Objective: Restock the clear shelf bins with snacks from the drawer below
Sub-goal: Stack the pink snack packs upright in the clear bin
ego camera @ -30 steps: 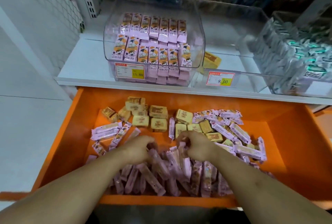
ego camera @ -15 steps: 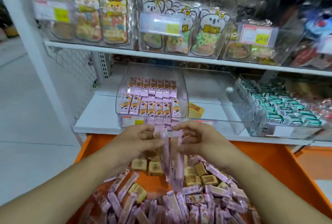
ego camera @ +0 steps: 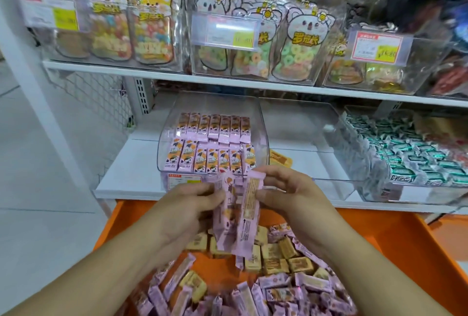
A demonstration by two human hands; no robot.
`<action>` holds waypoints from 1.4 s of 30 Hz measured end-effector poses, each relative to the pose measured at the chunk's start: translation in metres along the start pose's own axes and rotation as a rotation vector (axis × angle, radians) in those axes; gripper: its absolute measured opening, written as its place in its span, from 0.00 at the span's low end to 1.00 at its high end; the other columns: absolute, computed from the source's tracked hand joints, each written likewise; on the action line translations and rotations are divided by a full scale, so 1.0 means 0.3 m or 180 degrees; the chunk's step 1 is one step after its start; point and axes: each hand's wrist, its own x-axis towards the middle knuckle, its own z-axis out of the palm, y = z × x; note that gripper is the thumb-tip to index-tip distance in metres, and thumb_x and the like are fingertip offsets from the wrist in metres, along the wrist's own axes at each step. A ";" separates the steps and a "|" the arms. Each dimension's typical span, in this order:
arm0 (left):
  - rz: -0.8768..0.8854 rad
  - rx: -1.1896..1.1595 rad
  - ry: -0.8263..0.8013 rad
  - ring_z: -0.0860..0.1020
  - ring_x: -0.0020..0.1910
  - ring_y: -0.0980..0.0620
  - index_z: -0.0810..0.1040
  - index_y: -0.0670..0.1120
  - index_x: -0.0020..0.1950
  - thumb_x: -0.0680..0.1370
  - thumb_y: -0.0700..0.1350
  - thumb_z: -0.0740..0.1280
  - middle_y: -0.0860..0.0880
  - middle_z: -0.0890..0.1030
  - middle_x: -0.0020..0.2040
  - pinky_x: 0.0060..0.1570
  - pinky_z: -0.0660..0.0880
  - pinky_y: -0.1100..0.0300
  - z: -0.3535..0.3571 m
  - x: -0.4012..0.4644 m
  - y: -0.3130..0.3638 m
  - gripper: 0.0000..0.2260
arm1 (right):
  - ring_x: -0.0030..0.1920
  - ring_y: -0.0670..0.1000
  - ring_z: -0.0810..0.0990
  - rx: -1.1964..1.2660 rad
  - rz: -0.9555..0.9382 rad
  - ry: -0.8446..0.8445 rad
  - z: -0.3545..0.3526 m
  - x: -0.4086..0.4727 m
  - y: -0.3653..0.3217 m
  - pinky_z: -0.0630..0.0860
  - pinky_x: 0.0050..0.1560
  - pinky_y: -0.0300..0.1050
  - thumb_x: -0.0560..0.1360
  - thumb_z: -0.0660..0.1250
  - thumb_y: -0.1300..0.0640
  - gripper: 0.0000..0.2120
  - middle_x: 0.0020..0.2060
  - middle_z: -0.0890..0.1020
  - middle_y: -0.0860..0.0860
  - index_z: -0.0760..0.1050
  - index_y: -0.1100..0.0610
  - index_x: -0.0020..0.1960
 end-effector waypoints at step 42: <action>0.1493 0.3638 0.0791 0.67 0.72 0.62 0.62 0.59 0.80 0.79 0.65 0.65 0.64 0.67 0.76 0.69 0.65 0.62 -0.077 -0.030 0.164 0.31 | 0.31 0.54 0.80 -0.0912 -0.0383 0.0232 0.151 0.260 -0.144 0.76 0.31 0.45 0.75 0.79 0.57 0.09 0.38 0.86 0.54 0.85 0.52 0.54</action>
